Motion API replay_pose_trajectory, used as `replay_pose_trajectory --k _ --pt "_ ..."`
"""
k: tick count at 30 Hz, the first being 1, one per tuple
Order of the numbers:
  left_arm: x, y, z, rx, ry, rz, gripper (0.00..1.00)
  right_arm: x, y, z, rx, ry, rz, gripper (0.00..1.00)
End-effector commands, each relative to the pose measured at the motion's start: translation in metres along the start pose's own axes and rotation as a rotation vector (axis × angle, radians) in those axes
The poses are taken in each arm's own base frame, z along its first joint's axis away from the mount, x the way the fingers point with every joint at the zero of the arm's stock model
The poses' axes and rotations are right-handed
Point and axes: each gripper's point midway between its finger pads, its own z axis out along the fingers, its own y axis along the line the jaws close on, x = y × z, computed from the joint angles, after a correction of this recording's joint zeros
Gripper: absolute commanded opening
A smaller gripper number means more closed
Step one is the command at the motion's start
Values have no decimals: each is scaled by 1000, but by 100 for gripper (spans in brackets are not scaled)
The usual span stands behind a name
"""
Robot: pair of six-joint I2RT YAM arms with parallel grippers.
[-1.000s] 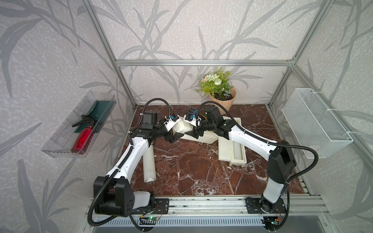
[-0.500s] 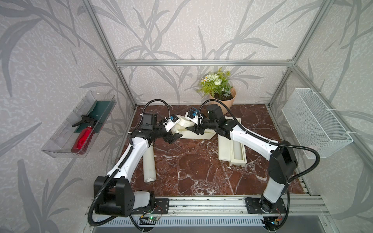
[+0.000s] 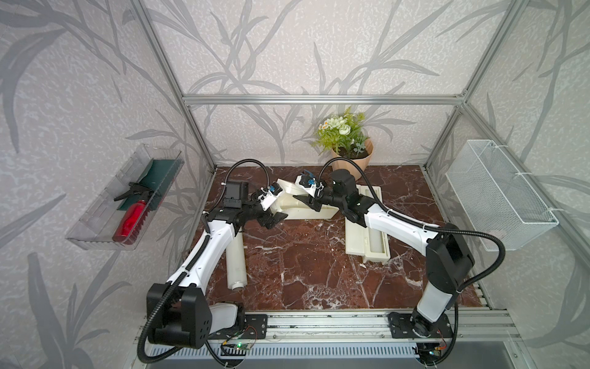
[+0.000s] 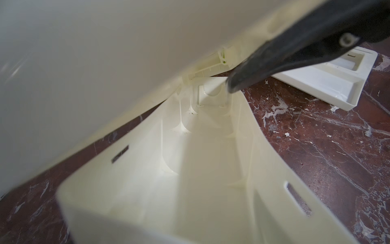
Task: Put plastic wrap rolls into dispensers
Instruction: Open the lid of the plastic wrap cutting box, then place the lid at the center of the board.
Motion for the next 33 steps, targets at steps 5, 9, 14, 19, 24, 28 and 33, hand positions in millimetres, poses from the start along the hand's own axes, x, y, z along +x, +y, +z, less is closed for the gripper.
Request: replay_pose_trajectory --k 5,9,14,19,24,28,33 --pt "-13 -7 -7 -4 -47 94 0 1 10 4 -9 -12 60 46" --pt "-15 -7 -11 -21 -54 117 0 -1 9 5 24 -17 59 39" --pt "-20 -4 -14 -41 -65 135 0 -1 16 7 25 -22 53 38" --pt "-22 -6 -16 -37 -74 137 0 0 2 7 169 -7 34 35" --pt "-23 -12 -20 -30 -80 146 0 -2 -15 7 303 12 11 34" --pt "-24 -15 -25 -38 -81 130 0 -1 -22 9 372 32 -23 33" --pt "-11 -10 -28 -82 -32 102 0 -2 -38 8 462 54 -45 31"
